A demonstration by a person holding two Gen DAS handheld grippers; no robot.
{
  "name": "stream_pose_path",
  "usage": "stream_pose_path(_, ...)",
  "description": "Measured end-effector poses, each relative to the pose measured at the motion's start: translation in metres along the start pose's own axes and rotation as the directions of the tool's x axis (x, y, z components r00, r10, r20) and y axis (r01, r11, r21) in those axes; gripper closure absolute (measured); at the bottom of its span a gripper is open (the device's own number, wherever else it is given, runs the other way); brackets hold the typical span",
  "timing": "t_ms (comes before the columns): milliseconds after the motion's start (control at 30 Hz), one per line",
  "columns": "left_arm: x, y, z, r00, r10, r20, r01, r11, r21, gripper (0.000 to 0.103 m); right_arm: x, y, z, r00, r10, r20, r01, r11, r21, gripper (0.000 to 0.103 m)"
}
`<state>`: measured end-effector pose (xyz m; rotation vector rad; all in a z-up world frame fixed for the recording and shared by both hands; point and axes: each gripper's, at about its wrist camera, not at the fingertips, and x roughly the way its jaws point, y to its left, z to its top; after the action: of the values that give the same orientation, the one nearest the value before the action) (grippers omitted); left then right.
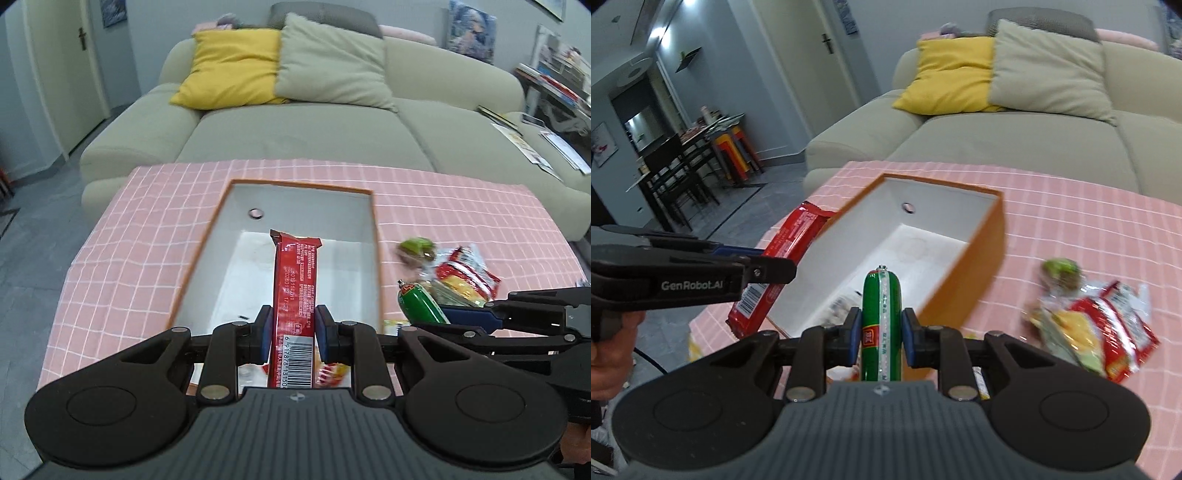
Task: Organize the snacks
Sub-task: 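Carry the wafer bar with the left tool while the right tool carries the sausage over the box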
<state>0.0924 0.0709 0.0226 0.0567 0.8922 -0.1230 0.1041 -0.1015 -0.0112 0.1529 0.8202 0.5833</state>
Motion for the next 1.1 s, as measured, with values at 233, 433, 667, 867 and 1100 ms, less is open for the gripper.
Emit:
stream_pose_path(233, 0.029, 0.024, 0.015, 0.999, -0.011, -0.042, 0.009, 0.999, -0.045, 0.077, 0.039, 0.023, 0.020, 0.998, -0.020, -0.065, 0.014, 0.996, -0.086, 0.084)
stream_pose_path(433, 0.063, 0.035, 0.021, 0.993, -0.026, -0.116, 0.019, 0.998, -0.065, 0.077, 0.080, 0.031, 0.031, 0.986, -0.107, -0.125, 0.081, 0.978, -0.194, 0.084)
stream_pose_path(667, 0.100, 0.047, 0.013, 0.972, 0.000, -0.236, -0.011, 0.999, -0.045, 0.077, 0.126, 0.037, 0.036, 0.959, -0.204, -0.198, 0.114, 0.914, -0.390, 0.084)
stream_pose_path(867, 0.119, 0.057, 0.003, 0.952, -0.009, -0.307, -0.008, 0.999, -0.053, 0.077, 0.158, 0.035, 0.031, 0.930, -0.254, -0.268, 0.086, 0.855, -0.512, 0.084)
stream_pose_path(1100, 0.135, 0.055, -0.004, 0.934, -0.010, -0.358, -0.001, 1.000, -0.031, 0.077, 0.180, 0.030, 0.021, 0.899, -0.294, -0.325, 0.072, 0.832, -0.551, 0.084)
